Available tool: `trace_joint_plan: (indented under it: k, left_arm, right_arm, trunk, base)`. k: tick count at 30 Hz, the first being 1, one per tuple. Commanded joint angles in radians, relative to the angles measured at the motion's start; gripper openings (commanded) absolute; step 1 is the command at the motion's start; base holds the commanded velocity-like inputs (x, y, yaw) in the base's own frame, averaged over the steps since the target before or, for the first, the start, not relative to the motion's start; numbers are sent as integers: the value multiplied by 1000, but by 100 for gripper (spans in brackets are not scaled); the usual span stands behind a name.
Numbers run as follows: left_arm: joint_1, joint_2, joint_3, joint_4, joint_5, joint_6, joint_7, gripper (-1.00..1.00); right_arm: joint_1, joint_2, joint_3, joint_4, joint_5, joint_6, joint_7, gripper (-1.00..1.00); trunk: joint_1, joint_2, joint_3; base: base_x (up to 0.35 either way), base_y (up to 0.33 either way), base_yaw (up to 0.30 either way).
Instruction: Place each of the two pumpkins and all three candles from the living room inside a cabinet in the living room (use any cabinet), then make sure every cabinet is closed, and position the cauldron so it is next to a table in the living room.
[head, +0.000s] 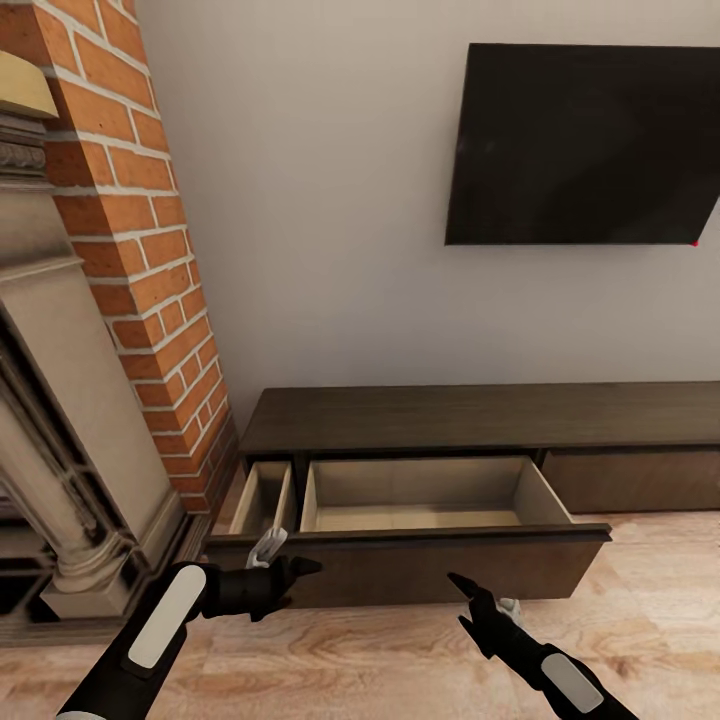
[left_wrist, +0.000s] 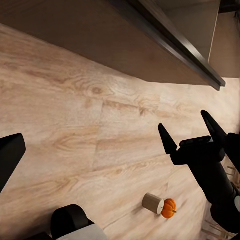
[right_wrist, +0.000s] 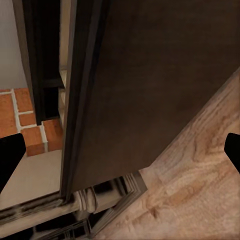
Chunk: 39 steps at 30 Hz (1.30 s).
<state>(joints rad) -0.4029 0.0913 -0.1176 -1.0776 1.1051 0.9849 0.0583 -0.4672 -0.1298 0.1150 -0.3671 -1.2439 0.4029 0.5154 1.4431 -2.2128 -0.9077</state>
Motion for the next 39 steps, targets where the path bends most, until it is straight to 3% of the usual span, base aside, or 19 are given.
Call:
trace_joint_plan:
  k: [1,8,32,39]
  left_arm:
    - [-1,1,-2,-1,7,1,6,100]
    - [-1,1,-1,-1,7,1,6,100]
    - [-1,2,-1,-4,7,1,5,100]
    - [-1,2,0,-4,7,1,5,100]
  right_arm:
    - [-1,-1,6,0,-9,2,2,100]
    - [-1,-1,6,0,-9,1,2,100]
    - [-1,-1,6,0,-18,-7,2,100]
    - [-1,-1,6,0,-19,-9,2,100]
  trunk:
    - [0,0,-1]
    - [0,0,-1]
    - [0,0,-1]
    - [0,0,-1]
  base:
    - [0,0,0]
    - [-90,0,-38]
    - [-244,-52,-265]
    - [-179,-90,-55]
